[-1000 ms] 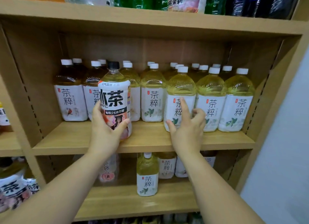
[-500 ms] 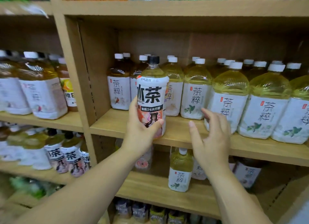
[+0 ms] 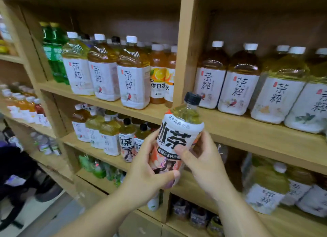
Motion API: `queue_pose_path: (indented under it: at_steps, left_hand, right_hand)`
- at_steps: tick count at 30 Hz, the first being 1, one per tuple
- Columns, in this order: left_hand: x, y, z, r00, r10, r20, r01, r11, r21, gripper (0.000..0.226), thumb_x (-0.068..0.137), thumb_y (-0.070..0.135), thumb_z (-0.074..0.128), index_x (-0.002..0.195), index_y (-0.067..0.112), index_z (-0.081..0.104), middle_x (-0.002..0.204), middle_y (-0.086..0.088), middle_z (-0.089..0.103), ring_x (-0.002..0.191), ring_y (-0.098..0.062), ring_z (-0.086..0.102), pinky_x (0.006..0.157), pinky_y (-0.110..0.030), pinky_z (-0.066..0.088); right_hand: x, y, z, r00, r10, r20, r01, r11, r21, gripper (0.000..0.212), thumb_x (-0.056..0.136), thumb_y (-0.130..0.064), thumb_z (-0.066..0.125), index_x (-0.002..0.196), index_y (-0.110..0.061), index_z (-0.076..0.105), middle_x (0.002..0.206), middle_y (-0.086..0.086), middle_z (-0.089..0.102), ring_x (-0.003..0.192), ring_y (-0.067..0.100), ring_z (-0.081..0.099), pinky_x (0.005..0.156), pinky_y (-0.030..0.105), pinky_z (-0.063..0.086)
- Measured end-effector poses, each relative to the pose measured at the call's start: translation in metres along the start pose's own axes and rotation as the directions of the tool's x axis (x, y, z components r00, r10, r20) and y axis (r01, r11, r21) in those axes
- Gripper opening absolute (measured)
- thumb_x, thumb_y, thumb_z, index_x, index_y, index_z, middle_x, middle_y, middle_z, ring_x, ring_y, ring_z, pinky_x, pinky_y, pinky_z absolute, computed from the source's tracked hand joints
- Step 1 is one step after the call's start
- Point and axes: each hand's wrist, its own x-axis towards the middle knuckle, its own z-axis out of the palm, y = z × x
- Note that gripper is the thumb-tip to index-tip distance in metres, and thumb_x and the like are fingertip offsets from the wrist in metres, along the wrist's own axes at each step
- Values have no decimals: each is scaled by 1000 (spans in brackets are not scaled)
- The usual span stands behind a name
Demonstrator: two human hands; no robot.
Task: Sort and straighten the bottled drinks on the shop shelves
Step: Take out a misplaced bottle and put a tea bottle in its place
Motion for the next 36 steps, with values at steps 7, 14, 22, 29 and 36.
queue_pose_path:
  at_steps: [7,14,22,29,36]
  left_hand:
    - [2,-76,-122,983,-138,118,136,990,28,95,73,4,89,146,43,41,136,14,63,127,-12,61,103,-31,51]
    - [25,-151,-222,931,-255,263,224,964,143,109,58,32,98,148,46,38,136,23,61,126,-4,59,106,-37,51]
    - [93,-202,-296,959,-284,-17,270,888,372,84,80,39,84,151,32,39,140,12,47,109,-1,55,95,-37,52]
    - [171,-206,-284,977,-213,15,169,813,557,59,92,41,69,141,13,51,129,-12,56,103,-30,62,83,-36,46]
    - [198,-216,-275,973,-229,10,180,790,586,35,92,36,69,122,19,67,103,-15,72,90,-39,68,75,-40,53]
  right_hand:
    - [27,43,121,983,170,-65,-170,985,9,68,61,-34,93,121,-28,61,112,-12,77,101,6,74,78,26,59]
    - [50,87,218,949,286,-133,-293,955,-35,64,71,-10,93,123,-28,61,113,-13,77,106,9,73,89,30,59]
    - [64,112,240,901,342,-268,-373,924,-76,71,68,-17,96,127,-32,60,120,-12,75,114,9,70,102,44,55]
    - [69,115,232,849,355,-390,-393,920,-17,78,58,-37,97,127,-34,60,123,-5,74,114,18,71,95,58,57]
    - [65,120,225,816,372,-443,-405,914,21,76,60,-30,97,127,-31,60,121,-4,75,114,19,71,96,57,57]
